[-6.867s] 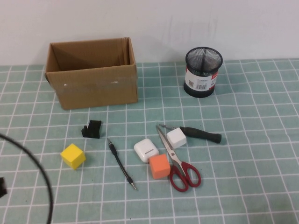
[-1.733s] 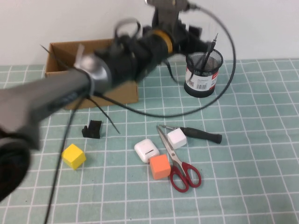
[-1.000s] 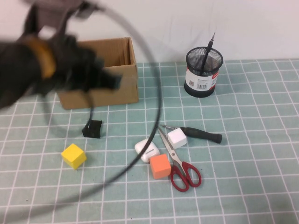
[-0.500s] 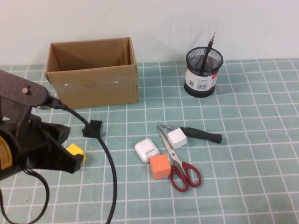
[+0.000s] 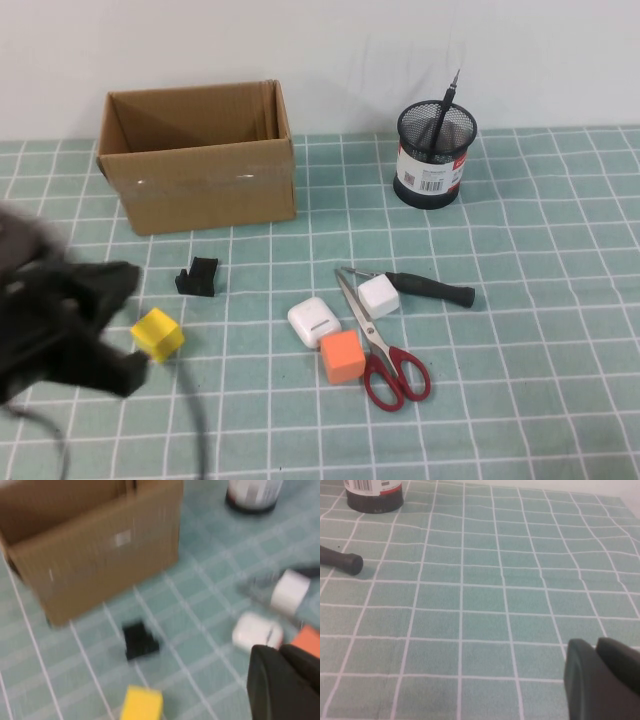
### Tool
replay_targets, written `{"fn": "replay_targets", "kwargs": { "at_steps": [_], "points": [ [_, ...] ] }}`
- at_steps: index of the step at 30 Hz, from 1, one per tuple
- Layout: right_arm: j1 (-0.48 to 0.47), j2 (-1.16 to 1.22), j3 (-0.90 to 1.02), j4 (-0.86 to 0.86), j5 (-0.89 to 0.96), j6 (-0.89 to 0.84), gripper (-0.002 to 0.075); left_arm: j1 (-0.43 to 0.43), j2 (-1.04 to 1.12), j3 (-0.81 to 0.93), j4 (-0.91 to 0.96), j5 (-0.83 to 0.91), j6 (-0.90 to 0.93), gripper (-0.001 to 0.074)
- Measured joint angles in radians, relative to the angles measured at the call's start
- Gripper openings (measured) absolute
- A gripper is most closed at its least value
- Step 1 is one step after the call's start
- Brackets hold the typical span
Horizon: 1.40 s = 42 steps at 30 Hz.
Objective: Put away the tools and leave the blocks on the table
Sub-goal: Pick up the black Screwdriver from the table
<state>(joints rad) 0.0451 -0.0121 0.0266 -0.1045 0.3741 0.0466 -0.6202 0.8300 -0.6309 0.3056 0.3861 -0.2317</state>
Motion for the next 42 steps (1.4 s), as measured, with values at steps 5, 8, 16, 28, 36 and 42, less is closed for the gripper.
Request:
{"fn": "replay_targets", "kwargs": {
  "at_steps": [5, 8, 16, 28, 36, 42],
  "points": [
    [0.000, 0.000, 0.000, 0.000, 0.000, 0.000, -0.0007, 0.163, -0.214, 0.201, -0.156, -0.336, 0.232, -0.0001],
    [0.000, 0.000, 0.000, 0.000, 0.000, 0.000, -0.0007, 0.271, -0.343, 0.346, -0.207, -0.526, 0.291, -0.0001],
    [0.000, 0.000, 0.000, 0.000, 0.000, 0.000, -0.0007, 0.444, -0.666, 0.593, -0.245, -0.598, 0.295, -0.0002],
    [0.000, 0.000, 0.000, 0.000, 0.000, 0.000, -0.0007, 0.474, -0.838, 0.658, -0.255, -0.292, 0.247, -0.0003],
    [0.000, 0.000, 0.000, 0.000, 0.000, 0.000, -0.0007, 0.474, -0.838, 0.658, -0.255, -0.038, 0.223, -0.0003],
    [0.000, 0.000, 0.000, 0.000, 0.000, 0.000, -0.0007, 0.474, -0.838, 0.658, -0.255, -0.035, 0.221, -0.0003]
  ]
}}
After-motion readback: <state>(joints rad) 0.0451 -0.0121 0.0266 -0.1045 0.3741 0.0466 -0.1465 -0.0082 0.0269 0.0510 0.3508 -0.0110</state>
